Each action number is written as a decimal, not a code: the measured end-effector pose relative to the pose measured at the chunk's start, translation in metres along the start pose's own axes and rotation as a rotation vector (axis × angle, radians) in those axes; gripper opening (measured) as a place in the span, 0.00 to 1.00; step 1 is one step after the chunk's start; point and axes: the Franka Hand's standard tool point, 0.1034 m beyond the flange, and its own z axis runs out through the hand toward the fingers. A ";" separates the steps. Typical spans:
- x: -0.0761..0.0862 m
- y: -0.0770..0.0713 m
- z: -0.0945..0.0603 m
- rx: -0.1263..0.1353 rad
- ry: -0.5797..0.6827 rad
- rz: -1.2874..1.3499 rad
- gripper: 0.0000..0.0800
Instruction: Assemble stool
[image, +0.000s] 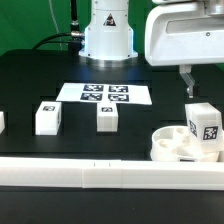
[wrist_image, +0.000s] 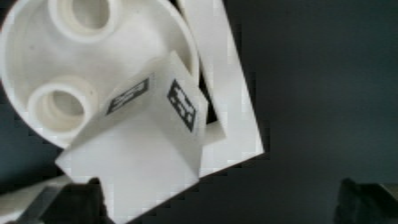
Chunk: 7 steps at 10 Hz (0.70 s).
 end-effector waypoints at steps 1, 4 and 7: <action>0.002 0.001 -0.002 -0.021 -0.001 -0.179 0.81; 0.004 0.002 -0.005 -0.031 -0.017 -0.483 0.81; 0.004 0.003 -0.004 -0.036 -0.025 -0.678 0.81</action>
Offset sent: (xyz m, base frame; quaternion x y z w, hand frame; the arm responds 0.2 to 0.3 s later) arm 0.0000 0.0000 0.0000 0.0000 0.0000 -0.1938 0.9810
